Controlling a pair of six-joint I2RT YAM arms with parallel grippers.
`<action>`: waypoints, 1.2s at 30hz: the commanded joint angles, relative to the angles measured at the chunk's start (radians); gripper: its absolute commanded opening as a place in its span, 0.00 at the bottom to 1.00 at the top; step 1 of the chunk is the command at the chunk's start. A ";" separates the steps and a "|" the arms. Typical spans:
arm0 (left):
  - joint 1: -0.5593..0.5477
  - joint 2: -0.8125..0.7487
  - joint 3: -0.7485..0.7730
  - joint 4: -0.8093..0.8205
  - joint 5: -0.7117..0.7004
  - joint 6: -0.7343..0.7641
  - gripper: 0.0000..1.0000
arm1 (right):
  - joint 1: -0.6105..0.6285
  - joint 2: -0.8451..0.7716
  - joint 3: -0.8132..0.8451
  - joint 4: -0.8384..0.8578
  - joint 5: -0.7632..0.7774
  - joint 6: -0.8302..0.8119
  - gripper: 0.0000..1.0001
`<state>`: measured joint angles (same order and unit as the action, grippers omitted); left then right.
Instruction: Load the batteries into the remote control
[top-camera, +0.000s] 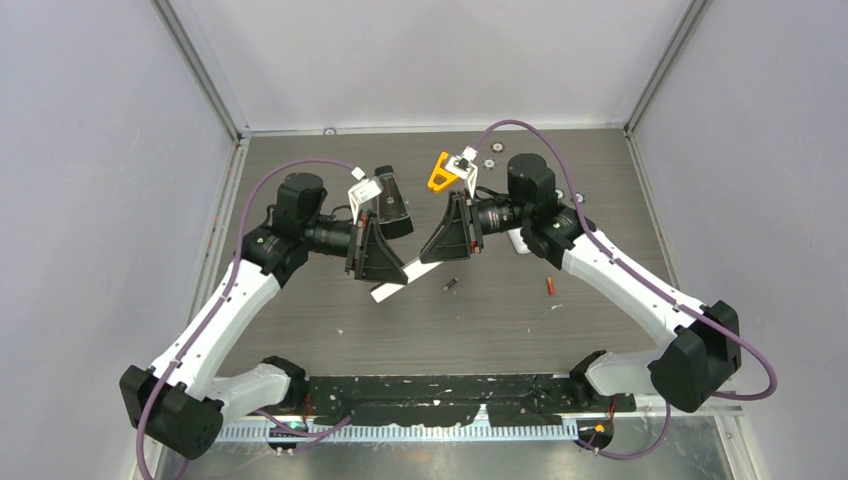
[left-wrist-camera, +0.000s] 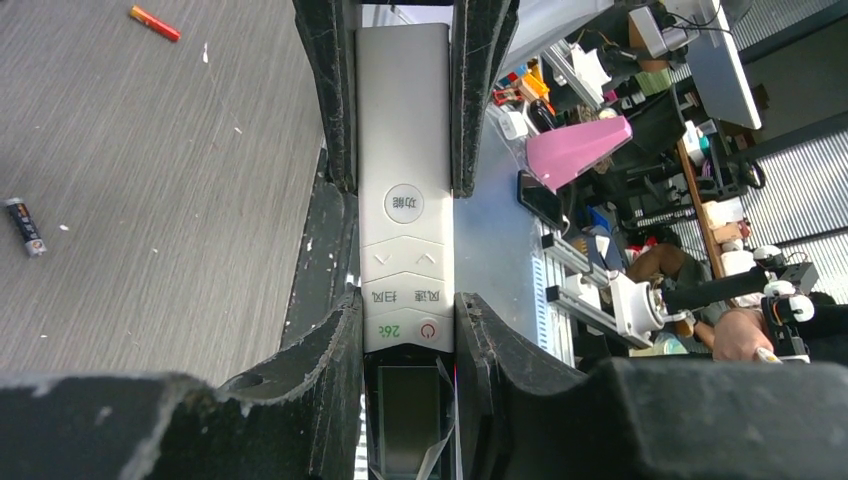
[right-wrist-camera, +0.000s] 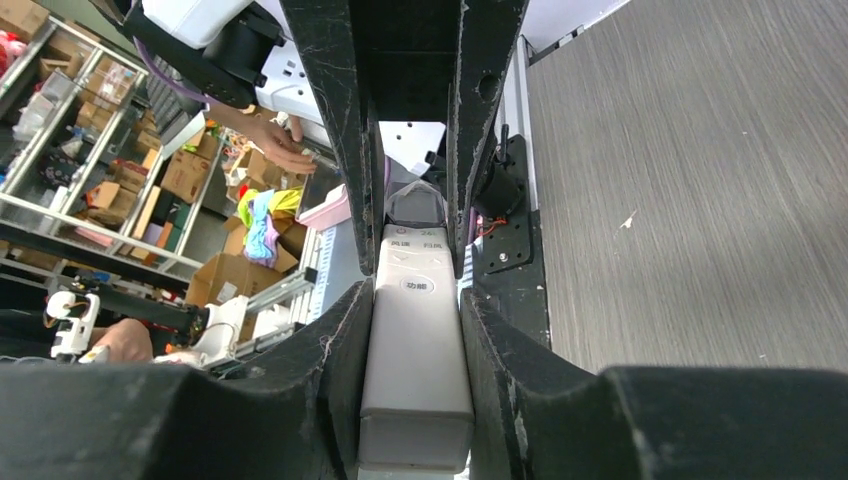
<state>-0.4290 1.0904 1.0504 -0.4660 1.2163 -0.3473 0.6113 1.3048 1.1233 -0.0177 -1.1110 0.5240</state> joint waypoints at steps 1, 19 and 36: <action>0.017 -0.029 0.060 0.038 -0.011 0.001 0.29 | 0.002 -0.004 -0.013 0.109 0.011 0.117 0.09; 0.004 -0.156 -0.006 -0.020 -0.405 0.455 0.85 | -0.002 0.076 -0.109 0.170 0.258 0.651 0.05; -0.071 0.016 0.058 -0.195 -0.503 0.602 0.81 | -0.002 0.140 -0.115 0.219 0.255 0.721 0.05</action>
<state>-0.4957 1.0859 1.0515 -0.6182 0.6849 0.2279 0.6094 1.4467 0.9882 0.1368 -0.8467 1.2240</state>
